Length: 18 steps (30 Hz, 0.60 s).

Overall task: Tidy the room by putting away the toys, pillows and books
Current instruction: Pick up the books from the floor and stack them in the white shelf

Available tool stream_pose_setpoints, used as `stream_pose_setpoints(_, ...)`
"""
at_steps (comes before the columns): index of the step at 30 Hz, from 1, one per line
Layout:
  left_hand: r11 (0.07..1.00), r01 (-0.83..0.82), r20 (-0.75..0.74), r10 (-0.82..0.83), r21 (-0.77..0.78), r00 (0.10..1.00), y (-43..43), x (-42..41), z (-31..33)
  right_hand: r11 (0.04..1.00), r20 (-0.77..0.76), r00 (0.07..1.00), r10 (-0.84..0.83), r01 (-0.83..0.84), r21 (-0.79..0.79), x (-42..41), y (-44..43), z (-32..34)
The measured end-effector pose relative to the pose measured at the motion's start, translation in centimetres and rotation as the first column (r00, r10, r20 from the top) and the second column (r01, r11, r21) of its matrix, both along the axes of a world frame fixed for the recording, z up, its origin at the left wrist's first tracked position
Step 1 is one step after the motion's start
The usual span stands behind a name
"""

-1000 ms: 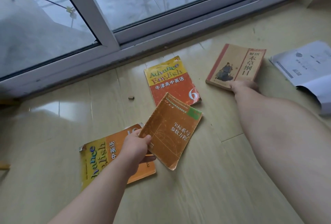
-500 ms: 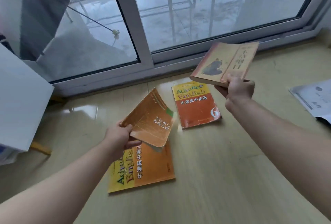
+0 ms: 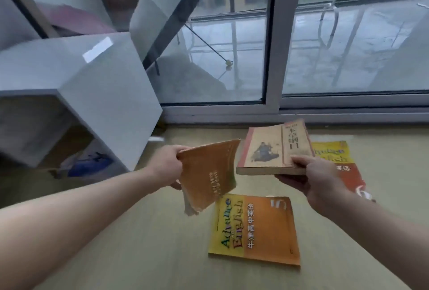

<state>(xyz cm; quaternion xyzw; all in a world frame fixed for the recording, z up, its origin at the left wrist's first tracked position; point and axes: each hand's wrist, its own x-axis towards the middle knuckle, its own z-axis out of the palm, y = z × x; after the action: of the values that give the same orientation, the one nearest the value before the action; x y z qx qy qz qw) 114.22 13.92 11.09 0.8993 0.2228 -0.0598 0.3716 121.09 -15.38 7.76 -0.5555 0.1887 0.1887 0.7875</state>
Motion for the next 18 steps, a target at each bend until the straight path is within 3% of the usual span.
stream_pose_setpoints(5,0.927,-0.293,0.11,0.325,-0.234,0.939,8.6,-11.2,-1.7,0.979,-0.091,0.975,0.204,-0.204,0.01,-7.0,8.4,0.9)
stream_pose_setpoints(10,0.767,-0.617,0.245,0.641,-0.175,0.728,16.2,-20.8,-5.2,0.949,-0.221,0.923,0.314,-0.309,0.055,-13.3,17.7,-0.2)
stream_pose_setpoints(14,0.511,-0.851,0.352,0.824,-0.124,0.444,20.8,-26.4,-6.3,0.905,-0.297,0.855,0.424,-0.413,0.103,-17.1,24.2,-0.6)
stream_pose_setpoints(16,0.306,-0.94,0.369,0.9,-0.152,0.233,22.8,-28.1,-6.6,0.872,-0.323,0.811,0.488,-0.468,0.143,-18.6,26.7,-0.7)
stream_pose_setpoints(18,0.115,-0.954,0.325,0.946,-0.275,0.02,25.6,-28.3,-7.3,0.831,-0.316,0.77,0.554,-0.538,0.145,-19.5,28.6,-0.5)
